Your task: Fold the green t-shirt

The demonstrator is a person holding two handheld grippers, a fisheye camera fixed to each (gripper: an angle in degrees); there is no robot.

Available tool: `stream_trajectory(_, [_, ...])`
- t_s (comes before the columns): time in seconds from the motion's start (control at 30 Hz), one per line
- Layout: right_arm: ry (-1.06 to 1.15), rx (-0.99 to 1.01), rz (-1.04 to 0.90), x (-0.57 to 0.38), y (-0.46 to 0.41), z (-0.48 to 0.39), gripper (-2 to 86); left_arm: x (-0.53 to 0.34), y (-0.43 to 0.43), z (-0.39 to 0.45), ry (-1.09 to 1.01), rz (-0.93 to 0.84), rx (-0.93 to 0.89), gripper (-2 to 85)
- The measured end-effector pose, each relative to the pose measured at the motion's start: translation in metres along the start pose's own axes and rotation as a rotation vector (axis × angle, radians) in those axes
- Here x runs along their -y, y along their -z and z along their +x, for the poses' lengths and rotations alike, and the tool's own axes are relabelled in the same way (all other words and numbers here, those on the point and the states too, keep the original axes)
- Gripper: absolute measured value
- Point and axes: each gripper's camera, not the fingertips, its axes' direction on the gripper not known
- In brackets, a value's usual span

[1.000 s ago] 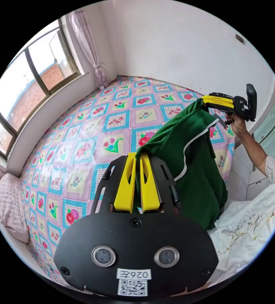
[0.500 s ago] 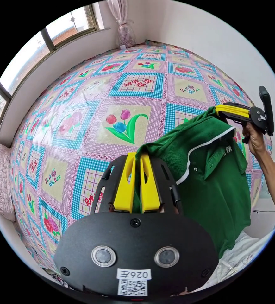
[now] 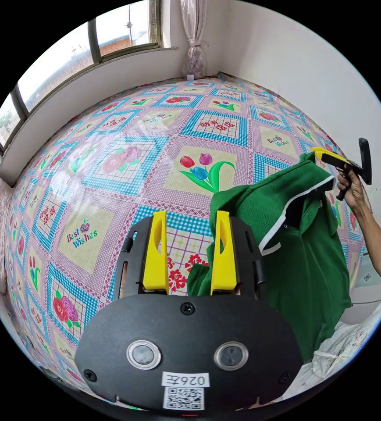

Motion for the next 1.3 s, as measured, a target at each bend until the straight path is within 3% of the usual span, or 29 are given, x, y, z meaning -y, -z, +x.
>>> stream_trajectory(0.13, [0.037, -0.032, -0.05, 0.006, -0.005, 0.014, 7.8, 0.015, -0.026, -0.005, 0.01, 0.017, -0.236, 13.0])
stream_trajectory(0.3, [0.017, 0.003, -0.206, 0.016, -0.038, 0.049, 6.0, 0.022, -0.071, -0.041, 0.18, -0.012, -0.549, 12.1])
stream_trajectory(0.47, [-0.034, 0.068, -0.178, 0.022, -0.03, 0.087, 6.0, 0.004, -0.062, -0.071, 0.379, 0.113, -0.386, 8.3])
stream_trajectory(0.57, [-0.053, 0.114, -0.087, 0.019, -0.011, 0.101, 7.5, -0.018, -0.053, -0.063, 0.328, 0.114, -0.238, 5.3])
stream_trajectory(0.67, [-0.05, 0.19, -0.168, 0.023, -0.022, 0.116, 8.9, -0.044, -0.061, -0.041, 0.243, 0.046, -0.128, 5.9])
stream_trajectory(0.8, [-0.045, 0.191, -0.184, 0.021, -0.019, 0.12, 8.9, -0.072, -0.081, -0.015, 0.212, -0.019, -0.106, 8.8])
stream_trajectory(0.93, [-0.151, 0.318, 0.113, -0.007, 0.046, 0.14, 8.3, -0.088, -0.092, 0.011, 0.185, -0.04, -0.104, 11.6])
stream_trajectory(1.03, [-0.072, 0.38, 0.297, -0.048, 0.099, 0.124, 3.2, -0.088, -0.101, 0.025, 0.169, -0.076, -0.054, 14.4])
stream_trajectory(1.2, [0.124, 0.209, 0.276, -0.107, 0.145, 0.059, -0.4, -0.083, -0.112, 0.037, 0.196, -0.076, -0.083, 15.3])
stream_trajectory(1.3, [0.183, -0.013, 0.206, -0.131, 0.143, 0.023, 0.3, -0.075, -0.116, 0.057, 0.124, -0.099, -0.06, 10.0])
